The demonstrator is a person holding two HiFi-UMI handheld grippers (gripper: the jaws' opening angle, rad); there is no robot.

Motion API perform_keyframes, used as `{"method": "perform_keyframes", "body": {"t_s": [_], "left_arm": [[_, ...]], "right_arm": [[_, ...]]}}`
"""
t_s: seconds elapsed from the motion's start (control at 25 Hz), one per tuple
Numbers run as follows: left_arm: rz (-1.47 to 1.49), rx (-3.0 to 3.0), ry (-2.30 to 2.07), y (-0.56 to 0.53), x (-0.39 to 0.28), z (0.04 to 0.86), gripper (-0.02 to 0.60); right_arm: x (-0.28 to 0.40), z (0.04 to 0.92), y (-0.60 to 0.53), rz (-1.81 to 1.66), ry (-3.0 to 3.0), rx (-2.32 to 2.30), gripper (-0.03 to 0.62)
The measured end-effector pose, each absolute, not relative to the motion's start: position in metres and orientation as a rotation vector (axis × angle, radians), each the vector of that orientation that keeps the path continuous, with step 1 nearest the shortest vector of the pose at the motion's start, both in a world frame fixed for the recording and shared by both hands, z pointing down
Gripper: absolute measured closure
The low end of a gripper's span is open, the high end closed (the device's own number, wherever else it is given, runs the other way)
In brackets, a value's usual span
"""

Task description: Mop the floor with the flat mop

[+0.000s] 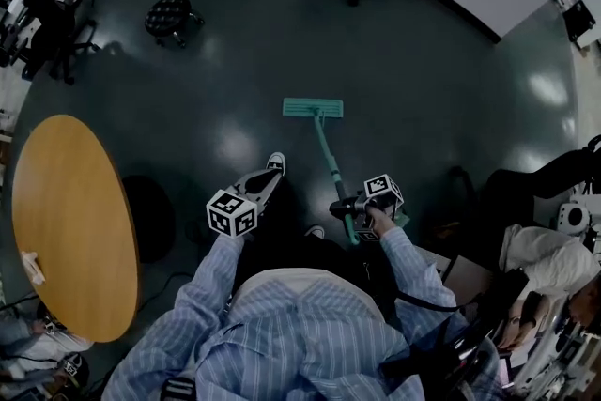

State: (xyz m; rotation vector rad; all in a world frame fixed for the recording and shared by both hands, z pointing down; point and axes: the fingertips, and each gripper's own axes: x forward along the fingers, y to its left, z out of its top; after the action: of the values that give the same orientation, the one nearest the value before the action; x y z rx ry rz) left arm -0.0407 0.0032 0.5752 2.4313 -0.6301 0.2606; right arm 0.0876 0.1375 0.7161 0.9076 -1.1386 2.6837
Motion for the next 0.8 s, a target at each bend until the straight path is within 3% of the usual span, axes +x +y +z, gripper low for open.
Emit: {"method": "perform_keyframes", "body": {"t_s": [0.32,0.8], "left_arm": [[0.268,2.457,-0.587,0.097,-0.022,0.570,0.566],[0.264,2.527,-0.543,0.136,-0.014,0.563,0.566]], "right_arm": [[0.098,0.702,0.246,2.657,-1.142,0.879,0.545],[0.107,0.705,0.328,2.626,-1.116,0.816,0.543]]}}
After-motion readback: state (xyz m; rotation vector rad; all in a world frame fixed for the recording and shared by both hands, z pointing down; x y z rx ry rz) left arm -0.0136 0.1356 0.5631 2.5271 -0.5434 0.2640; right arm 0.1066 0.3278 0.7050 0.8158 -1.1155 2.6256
